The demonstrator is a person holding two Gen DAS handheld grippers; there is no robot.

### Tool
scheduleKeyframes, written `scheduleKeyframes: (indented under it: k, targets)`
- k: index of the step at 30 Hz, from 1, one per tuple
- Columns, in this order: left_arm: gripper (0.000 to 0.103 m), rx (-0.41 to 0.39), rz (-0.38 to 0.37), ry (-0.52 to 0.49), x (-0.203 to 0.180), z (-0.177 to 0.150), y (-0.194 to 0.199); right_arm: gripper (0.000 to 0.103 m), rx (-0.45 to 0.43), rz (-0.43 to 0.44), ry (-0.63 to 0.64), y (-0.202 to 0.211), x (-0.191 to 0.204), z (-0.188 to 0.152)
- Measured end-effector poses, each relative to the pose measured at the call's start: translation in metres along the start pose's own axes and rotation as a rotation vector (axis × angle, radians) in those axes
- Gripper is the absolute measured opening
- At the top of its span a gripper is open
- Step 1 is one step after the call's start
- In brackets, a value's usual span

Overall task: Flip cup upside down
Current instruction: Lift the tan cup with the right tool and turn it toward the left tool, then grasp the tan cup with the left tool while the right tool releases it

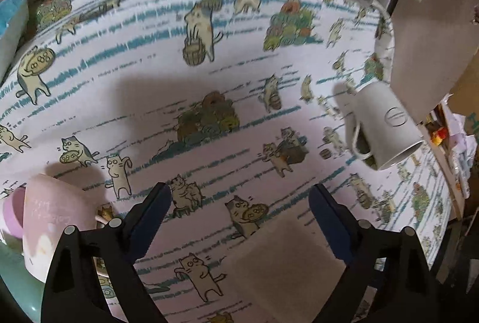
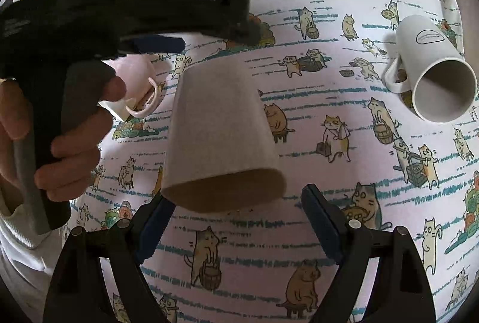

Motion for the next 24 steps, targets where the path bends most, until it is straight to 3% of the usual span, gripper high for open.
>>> scheduleKeyframes:
  k: [8, 15, 19, 24]
  targets:
    - [0.091, 0.020, 0.058, 0.016, 0.016, -0.014, 0.006, 0.087, 0.004, -0.028, -0.016, 0.000, -0.019, 0.001]
    - [0.091, -0.045, 0.095, 0.062, 0.028, -0.043, 0.033, 0.087, -0.029, -0.099, -0.010, 0.007, -0.038, 0.009]
    - [0.091, -0.083, 0.074, 0.105, 0.030, -0.064, 0.048, 0.087, -0.064, -0.135, 0.015, 0.006, -0.042, 0.020]
    - [0.091, -0.105, 0.018, 0.145, 0.022, -0.087, 0.060, 0.087, -0.038, -0.088, -0.004, -0.009, -0.043, 0.030]
Point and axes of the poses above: each gripper's, at about its wrist camera, not at the fingertips, and y roughly against the way its jaws point, x to its left, z to its top, the point moved 4 cm from there along -y, roughly the way its jaws point, and after that the axes turned 10 degrees about -z, right-handed, at the moved point
